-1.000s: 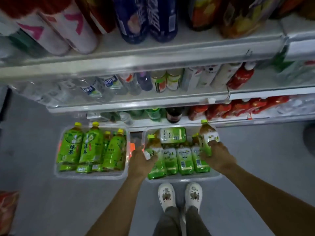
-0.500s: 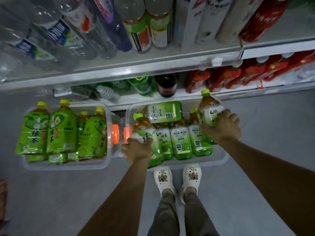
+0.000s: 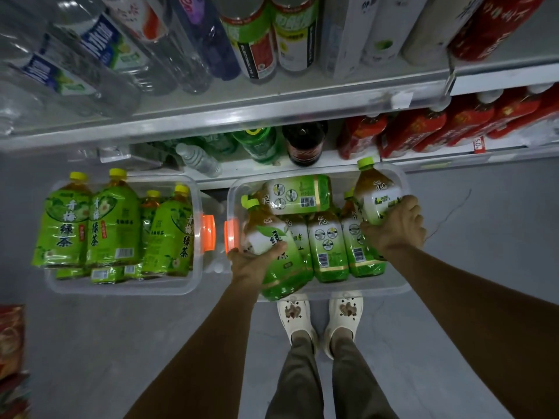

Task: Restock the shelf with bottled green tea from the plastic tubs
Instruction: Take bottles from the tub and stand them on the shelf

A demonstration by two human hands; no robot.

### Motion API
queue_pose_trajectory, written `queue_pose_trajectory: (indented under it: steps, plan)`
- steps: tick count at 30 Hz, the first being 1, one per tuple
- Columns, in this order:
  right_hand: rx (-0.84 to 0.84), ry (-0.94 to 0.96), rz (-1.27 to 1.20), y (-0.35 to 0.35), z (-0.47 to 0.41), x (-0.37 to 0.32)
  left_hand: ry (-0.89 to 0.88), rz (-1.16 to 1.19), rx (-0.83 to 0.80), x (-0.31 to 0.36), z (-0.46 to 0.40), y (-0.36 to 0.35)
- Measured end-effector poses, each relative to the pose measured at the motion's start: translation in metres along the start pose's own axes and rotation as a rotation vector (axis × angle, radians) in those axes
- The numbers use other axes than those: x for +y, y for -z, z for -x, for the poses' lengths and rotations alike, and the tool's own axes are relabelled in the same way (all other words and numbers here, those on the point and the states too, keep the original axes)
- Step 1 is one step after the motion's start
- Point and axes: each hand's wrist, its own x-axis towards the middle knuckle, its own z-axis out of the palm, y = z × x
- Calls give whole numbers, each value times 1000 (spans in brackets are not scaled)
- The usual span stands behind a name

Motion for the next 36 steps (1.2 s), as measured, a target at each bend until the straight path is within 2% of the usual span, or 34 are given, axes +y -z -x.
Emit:
queue_pose_trajectory:
  steps: [2, 5, 9, 16, 23, 27, 36]
  plan:
    - [-40, -27, -43, 5, 1, 0, 39, -35, -43, 4, 13, -11]
    - [-103, -71, -131, 12, 8, 1, 99, 54, -68, 9, 28, -23]
    - [-173, -81, -222, 24, 29, 7, 78, 28, -41, 12, 52, -20]
    - [-290, -7, -504, 81, 76, 4, -130, -81, -79, 19, 105, 27]
    - [-407, 84, -779, 169, 138, -14, -319, 140, -206, 57, 198, 79]
    - [-405, 195, -972, 225, 179, -32, -473, 232, -256, 83, 248, 109]
    - [-309, 500, -1144, 352, 259, -78, -796, 386, -354, 138, 376, 191]
